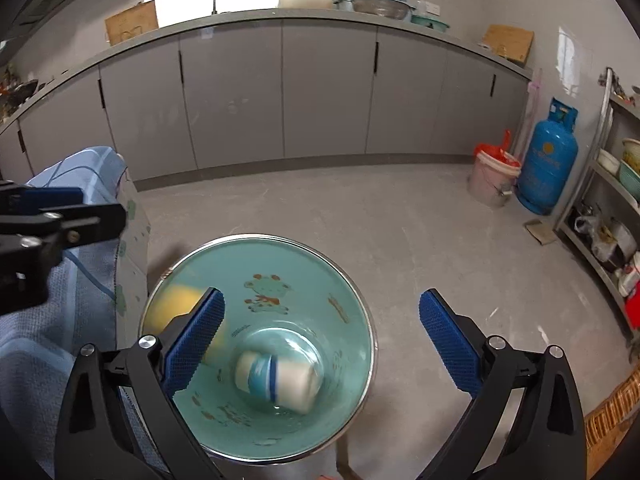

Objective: Collect trash
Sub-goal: 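Open both tools to drop the cup and sponge into the basin, then return both tools to the pile and close the right tool on the white melamine sponge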

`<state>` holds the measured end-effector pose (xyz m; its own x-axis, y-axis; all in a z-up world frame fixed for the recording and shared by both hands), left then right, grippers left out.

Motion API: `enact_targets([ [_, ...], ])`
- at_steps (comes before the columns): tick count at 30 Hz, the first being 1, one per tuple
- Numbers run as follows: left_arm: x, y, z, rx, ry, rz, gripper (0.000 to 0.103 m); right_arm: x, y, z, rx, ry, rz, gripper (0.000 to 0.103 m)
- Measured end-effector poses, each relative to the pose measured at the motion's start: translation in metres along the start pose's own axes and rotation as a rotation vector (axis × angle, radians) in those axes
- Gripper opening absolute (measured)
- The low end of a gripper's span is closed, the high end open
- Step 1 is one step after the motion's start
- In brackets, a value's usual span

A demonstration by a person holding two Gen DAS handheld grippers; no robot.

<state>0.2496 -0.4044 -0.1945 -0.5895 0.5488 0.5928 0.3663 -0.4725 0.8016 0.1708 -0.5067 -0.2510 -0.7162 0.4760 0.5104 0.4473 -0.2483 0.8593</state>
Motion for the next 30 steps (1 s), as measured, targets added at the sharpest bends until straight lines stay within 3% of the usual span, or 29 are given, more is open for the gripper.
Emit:
enact_targets([
  [2, 0.001, -0.001, 0.005, -0.003, 0.026, 0.003, 0.073, 0.003, -0.003, -0.004, -0.009, -0.007, 0.007, 0.098],
  [12, 0.032, -0.006, 0.031, -0.016, 0.124, -0.019, 0.083, 0.023, -0.018, -0.003, -0.047, -0.005, 0.049, 0.098],
  [23, 0.116, -0.021, 0.085, -0.023, 0.285, -0.078, 0.087, 0.049, 0.006, 0.067, 0.012, 0.123, 0.003, 0.098],
  [30, 0.172, -0.047, 0.142, 0.051, 0.396, -0.086, 0.087, 0.073, 0.020, 0.125, 0.071, 0.213, -0.022, 0.098],
])
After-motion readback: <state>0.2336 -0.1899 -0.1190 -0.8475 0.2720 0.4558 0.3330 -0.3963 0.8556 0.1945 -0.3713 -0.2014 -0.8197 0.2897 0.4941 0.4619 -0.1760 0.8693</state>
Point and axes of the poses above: each gripper's, at about its wrist camera, not at the fingertips, and x roughly against the way its jaws point, z to its left, y to its top, the point moved 7 cm from there along -x, roughly the way its jaws point, and after that the axes turned 10 degrees about -z, right-handed, at the moved point
